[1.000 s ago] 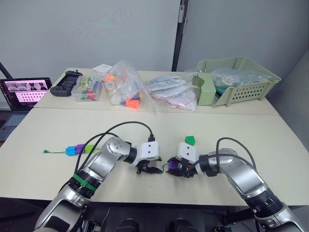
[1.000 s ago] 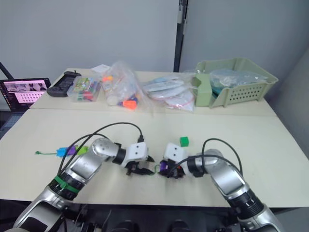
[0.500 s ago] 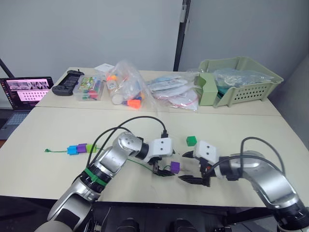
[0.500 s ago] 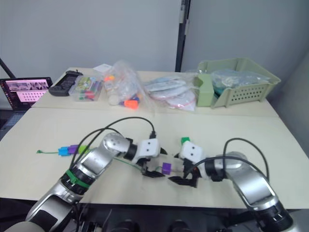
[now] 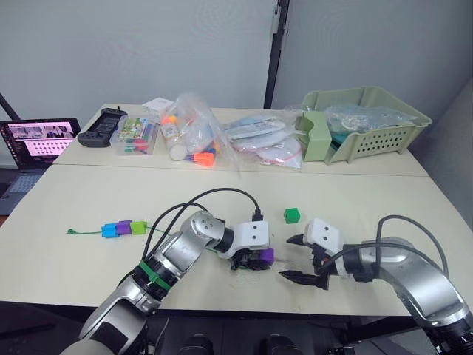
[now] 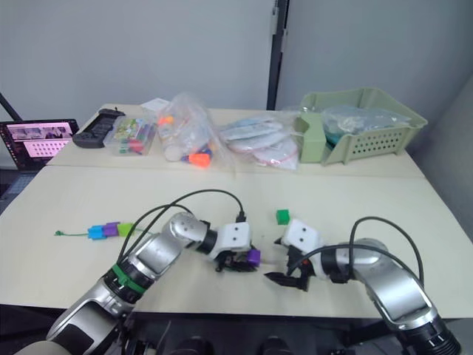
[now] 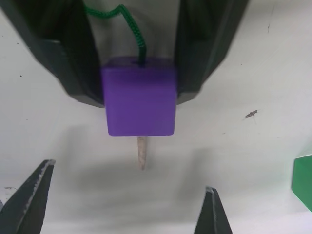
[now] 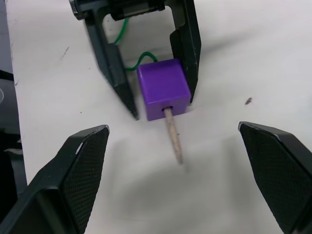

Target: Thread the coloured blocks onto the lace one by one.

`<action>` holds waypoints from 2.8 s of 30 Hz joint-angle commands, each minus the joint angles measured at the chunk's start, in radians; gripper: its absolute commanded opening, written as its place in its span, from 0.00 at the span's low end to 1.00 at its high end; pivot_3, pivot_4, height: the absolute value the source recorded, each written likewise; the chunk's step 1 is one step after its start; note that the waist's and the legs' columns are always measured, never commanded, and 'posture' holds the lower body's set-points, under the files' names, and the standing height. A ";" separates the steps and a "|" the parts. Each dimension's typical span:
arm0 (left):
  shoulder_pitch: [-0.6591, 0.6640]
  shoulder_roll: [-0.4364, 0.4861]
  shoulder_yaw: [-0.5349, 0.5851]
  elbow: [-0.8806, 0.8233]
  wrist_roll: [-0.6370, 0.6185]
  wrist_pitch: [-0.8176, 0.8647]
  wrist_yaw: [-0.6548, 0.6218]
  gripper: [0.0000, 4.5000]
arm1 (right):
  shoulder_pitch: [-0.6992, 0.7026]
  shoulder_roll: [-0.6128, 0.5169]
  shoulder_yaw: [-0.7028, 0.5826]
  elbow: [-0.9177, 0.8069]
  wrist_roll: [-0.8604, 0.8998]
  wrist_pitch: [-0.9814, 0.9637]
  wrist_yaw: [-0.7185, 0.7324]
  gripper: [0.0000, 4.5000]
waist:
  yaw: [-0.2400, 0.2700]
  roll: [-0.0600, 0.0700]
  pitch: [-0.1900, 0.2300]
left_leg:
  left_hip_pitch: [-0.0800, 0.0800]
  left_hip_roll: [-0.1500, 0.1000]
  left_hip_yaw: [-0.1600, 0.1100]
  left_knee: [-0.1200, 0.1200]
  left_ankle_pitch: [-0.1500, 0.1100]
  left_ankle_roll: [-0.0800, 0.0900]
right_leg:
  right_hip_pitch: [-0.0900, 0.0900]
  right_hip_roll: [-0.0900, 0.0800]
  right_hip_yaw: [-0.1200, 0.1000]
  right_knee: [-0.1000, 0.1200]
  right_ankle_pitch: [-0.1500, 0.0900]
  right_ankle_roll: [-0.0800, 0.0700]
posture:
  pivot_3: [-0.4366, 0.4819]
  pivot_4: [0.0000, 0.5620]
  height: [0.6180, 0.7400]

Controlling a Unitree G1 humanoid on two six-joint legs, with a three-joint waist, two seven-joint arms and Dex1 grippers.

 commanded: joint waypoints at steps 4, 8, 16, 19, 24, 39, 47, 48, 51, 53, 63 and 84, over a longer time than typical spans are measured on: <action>0.000 0.004 0.017 -0.035 -0.023 -0.007 -0.015 0.27 | -0.037 0.025 0.034 0.061 -0.027 -0.067 -0.007 0.88 | -0.001 0.000 0.000 | 0.000 0.000 0.000 0.000 0.000 0.000 | 0.000 0.000 0.000 0.000 0.000 0.000 | 0.48 0.27 1.00; -0.002 0.005 0.020 -0.037 -0.029 -0.006 -0.016 0.27 | -0.047 0.030 0.079 0.142 -0.073 -0.143 0.013 0.59 | -0.001 0.000 0.000 | 0.000 0.000 0.000 0.000 0.000 0.000 | 0.000 0.000 0.000 0.000 0.000 0.000 | 0.48 0.27 1.00; -0.008 0.007 0.024 -0.035 -0.034 -0.007 -0.015 0.27 | -0.040 0.027 0.082 0.189 -0.087 -0.194 0.031 0.00 | 0.000 0.000 0.000 | 0.001 0.000 0.000 0.000 0.000 0.000 | 0.000 0.000 0.000 0.000 0.000 0.000 | 0.48 0.27 1.00; -0.008 0.009 0.028 -0.032 -0.033 -0.006 -0.013 0.27 | -0.045 0.029 0.076 0.189 -0.084 -0.207 0.036 0.00 | -0.001 0.000 0.000 | 0.000 0.000 0.000 0.000 0.000 0.000 | 0.000 0.000 0.000 0.000 0.000 0.000 | 0.48 0.27 1.00; 0.001 0.043 0.058 -0.049 -0.046 0.006 -0.018 0.27 | -0.058 0.026 0.074 0.171 -0.075 -0.223 0.055 0.00 | -0.001 0.000 0.000 | 0.000 0.000 0.000 0.000 0.000 0.000 | 0.000 0.000 0.000 0.000 0.000 0.000 | 0.48 0.27 1.00; 0.122 0.598 0.283 0.340 -0.029 -0.399 -0.199 0.27 | -0.099 -0.030 0.066 0.158 -0.072 -0.226 0.118 0.00 | -0.025 0.001 0.000 | 0.004 0.002 0.001 -0.005 0.000 0.000 | -0.001 0.000 -0.001 0.000 0.000 -0.001 | 0.48 0.27 1.00; 0.036 0.660 0.265 0.656 0.098 -0.649 -0.140 0.27 | -0.091 -0.041 0.065 0.158 -0.074 -0.227 0.130 0.00 | -0.030 0.001 0.000 | 0.009 0.003 0.003 -0.009 0.000 0.000 | 0.000 0.001 0.000 0.002 -0.001 -0.003 | 0.48 0.27 1.00; 0.031 0.662 0.266 0.670 0.103 -0.657 -0.141 0.27 | -0.093 -0.041 0.064 0.159 -0.073 -0.226 0.131 0.00 | -0.030 0.001 0.000 | 0.009 0.003 0.003 -0.009 0.000 0.000 | 0.000 0.001 0.000 0.002 -0.001 -0.003 | 0.48 0.27 1.00; 0.034 0.637 0.288 0.640 0.062 -0.634 -0.176 0.27 | -0.100 -0.035 0.067 0.158 -0.072 -0.223 0.131 0.00 | -0.032 0.002 0.000 | 0.009 0.003 0.004 -0.009 0.000 0.000 | 0.000 0.001 0.000 0.002 -0.001 -0.003 | 0.48 0.27 1.00; 0.037 0.620 0.305 0.607 0.033 -0.605 -0.194 0.27 | -0.104 -0.030 0.072 0.157 -0.073 -0.222 0.131 0.00 | -0.031 0.002 0.000 | 0.009 0.003 0.003 -0.009 0.000 0.000 | 0.000 0.001 0.000 0.002 -0.001 -0.003 | 0.48 0.27 1.00; 0.001 0.588 0.361 0.370 -0.071 -0.421 -0.318 0.93 | -0.142 0.004 0.102 0.142 -0.085 -0.181 0.111 0.00 | -0.023 0.001 0.000 | 0.003 0.002 0.002 -0.009 0.000 0.000 | -0.004 0.000 0.000 0.001 -0.001 -0.003 | 0.48 0.27 1.00; 0.097 0.129 0.145 -0.137 -0.095 -0.057 -0.022 0.93 | -0.231 0.081 0.200 0.086 -0.114 -0.058 0.059 0.00 | -0.010 0.000 0.000 | 0.001 0.001 0.001 -0.005 0.000 0.000 | -0.004 0.000 0.000 0.002 -0.001 -0.003 | 0.48 0.27 1.00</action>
